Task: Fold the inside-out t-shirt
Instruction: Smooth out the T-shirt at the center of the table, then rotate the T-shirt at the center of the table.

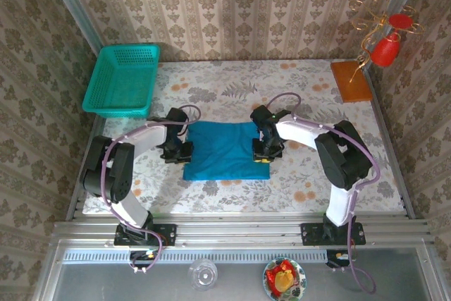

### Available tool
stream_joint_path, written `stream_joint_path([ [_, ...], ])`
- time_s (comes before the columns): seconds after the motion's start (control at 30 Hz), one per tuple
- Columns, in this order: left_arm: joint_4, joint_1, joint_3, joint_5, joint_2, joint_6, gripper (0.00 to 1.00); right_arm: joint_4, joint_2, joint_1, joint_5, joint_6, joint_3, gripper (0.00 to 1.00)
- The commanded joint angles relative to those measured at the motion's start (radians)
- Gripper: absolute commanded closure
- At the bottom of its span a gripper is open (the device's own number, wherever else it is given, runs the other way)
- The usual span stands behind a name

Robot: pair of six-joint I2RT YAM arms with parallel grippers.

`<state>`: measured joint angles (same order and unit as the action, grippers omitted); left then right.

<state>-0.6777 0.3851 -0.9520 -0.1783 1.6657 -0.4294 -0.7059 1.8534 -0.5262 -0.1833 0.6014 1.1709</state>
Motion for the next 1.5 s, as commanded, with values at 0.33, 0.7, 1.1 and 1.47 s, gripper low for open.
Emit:
stream_joint_path([
  [0.33,-0.065,-0.039,-0.109,0.178,-0.083,0.044,0.85,-0.049,-0.074,0.057,-0.075,-0.06,0.094,0.75],
  [0.7,-0.033,0.108,0.006,0.003,-0.179,-0.076,0.86,0.075,0.166,0.148,-0.375,-0.13,0.313,0.75],
  [1.1,0.079,0.078,0.049,-0.023,-0.02,-0.049,0.94,0.057,0.273,0.228,-0.336,-0.143,0.279,0.8],
  [1.47,0.052,0.012,-0.262,-0.036,0.227,0.08,0.94,0.163,-0.071,0.188,-0.299,-0.062,-0.25,0.82],
])
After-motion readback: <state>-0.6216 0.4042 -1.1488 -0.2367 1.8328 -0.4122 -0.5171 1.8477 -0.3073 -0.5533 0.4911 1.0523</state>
